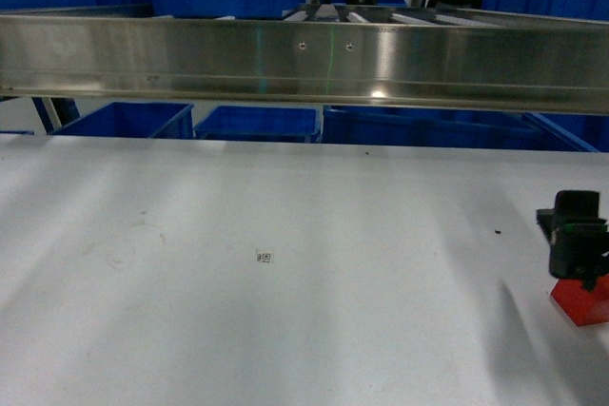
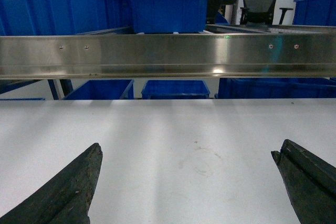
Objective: Place magnetic block on left shelf second layer
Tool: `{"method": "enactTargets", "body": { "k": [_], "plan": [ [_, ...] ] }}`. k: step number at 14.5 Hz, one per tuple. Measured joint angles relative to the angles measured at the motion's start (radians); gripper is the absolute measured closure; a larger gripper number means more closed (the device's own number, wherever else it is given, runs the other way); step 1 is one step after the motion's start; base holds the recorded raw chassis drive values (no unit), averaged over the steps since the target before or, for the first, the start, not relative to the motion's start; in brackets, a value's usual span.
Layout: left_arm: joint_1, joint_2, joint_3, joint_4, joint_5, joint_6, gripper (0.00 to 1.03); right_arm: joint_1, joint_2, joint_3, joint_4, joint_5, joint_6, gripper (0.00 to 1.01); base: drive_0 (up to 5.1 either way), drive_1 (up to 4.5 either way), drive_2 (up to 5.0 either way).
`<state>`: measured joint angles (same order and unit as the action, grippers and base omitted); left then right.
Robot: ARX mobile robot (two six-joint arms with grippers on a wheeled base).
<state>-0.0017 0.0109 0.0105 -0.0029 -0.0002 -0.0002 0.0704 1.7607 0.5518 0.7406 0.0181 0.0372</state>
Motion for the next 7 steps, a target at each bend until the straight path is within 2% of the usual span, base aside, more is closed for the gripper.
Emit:
{"method": "enactTargets", "body": {
  "k": [4, 7],
  "plan": [
    [0.000, 0.000, 0.000, 0.000, 0.000, 0.000, 0.05, 0.015, 0.097, -0.015, 0.028, -0.019, 0.003, 0.03, 0.0, 0.00, 0.0],
    [0.000, 0.000, 0.000, 0.000, 0.000, 0.000, 0.05, 0.002, 0.152, -0.023, 0.073, -0.018, 0.004, 0.03, 0.0, 0.00, 0.0]
  ]
}}
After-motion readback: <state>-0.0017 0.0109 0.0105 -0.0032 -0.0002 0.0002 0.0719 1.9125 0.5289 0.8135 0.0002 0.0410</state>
